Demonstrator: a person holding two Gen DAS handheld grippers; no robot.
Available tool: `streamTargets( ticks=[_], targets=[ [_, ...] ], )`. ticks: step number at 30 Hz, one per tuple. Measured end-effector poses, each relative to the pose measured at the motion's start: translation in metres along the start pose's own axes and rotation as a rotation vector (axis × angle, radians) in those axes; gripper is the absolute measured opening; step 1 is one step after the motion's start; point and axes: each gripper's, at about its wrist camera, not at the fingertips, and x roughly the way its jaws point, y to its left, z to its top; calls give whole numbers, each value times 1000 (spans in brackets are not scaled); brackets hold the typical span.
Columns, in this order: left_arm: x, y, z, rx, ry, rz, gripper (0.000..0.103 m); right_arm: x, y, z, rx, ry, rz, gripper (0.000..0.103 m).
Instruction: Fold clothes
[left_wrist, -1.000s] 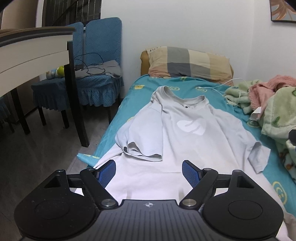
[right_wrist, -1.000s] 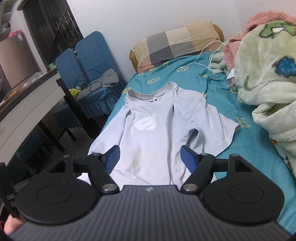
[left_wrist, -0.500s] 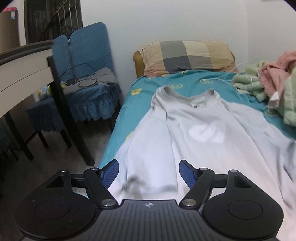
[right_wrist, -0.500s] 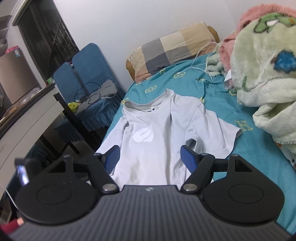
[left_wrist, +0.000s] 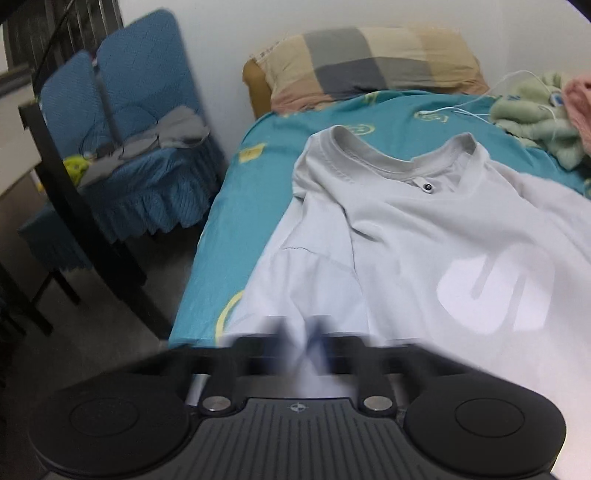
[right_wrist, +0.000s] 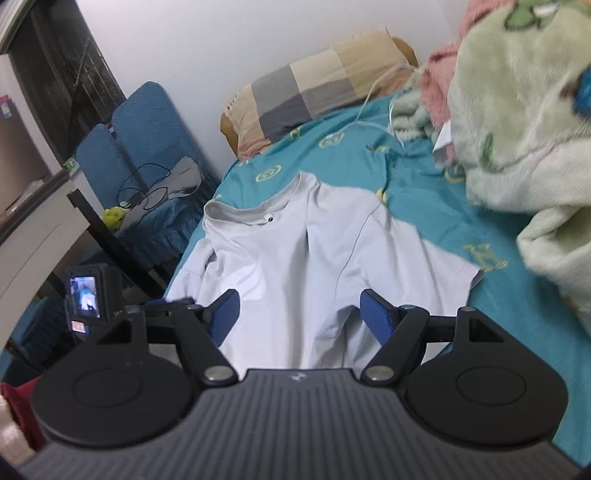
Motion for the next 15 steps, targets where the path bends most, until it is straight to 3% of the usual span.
streamTargets(
  ticks=[2,6,10,12,15],
  targets=[
    [-4,16,11,-65,1,-31,3,3,0,-2,13,13,21,74],
    [-8,63,42,-142,-4,-4,3,6,3,-5,15,26,29,74],
    [7,109,64,-154,-2,177,3,10,2,-4,26,34,18,74],
    [24,128,65,-188,44,293,4,12,0,-4,32,36,11,74],
    [32,151,54,-288,51,279,8,16,-1,-6,29,46,1,74]
  ],
)
